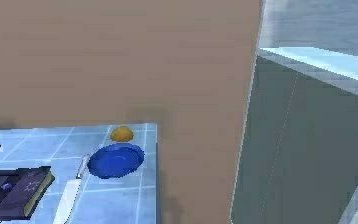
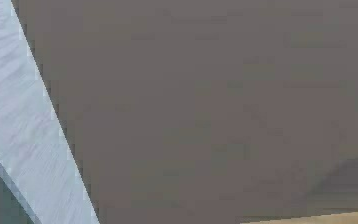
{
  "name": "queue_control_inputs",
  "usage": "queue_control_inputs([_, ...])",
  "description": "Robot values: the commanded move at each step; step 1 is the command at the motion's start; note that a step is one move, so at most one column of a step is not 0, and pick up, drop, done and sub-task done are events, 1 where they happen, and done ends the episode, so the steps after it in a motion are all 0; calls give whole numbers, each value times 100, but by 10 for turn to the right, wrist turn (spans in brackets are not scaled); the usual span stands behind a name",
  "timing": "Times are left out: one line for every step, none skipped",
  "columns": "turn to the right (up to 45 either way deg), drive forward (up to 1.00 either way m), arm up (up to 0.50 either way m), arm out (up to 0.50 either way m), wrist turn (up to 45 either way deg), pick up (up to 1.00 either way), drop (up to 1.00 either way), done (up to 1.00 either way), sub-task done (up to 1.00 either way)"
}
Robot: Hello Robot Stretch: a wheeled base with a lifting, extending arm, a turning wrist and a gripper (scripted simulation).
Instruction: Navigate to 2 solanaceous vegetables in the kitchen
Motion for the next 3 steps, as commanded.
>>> queue_control_inputs([-150,0,0,0,0,0,0,0,0])
queue_control_inputs([0,5,0,0,0,0,0,0,0])
queue_control_inputs([0,0,0,0,0,0,0,100,0])
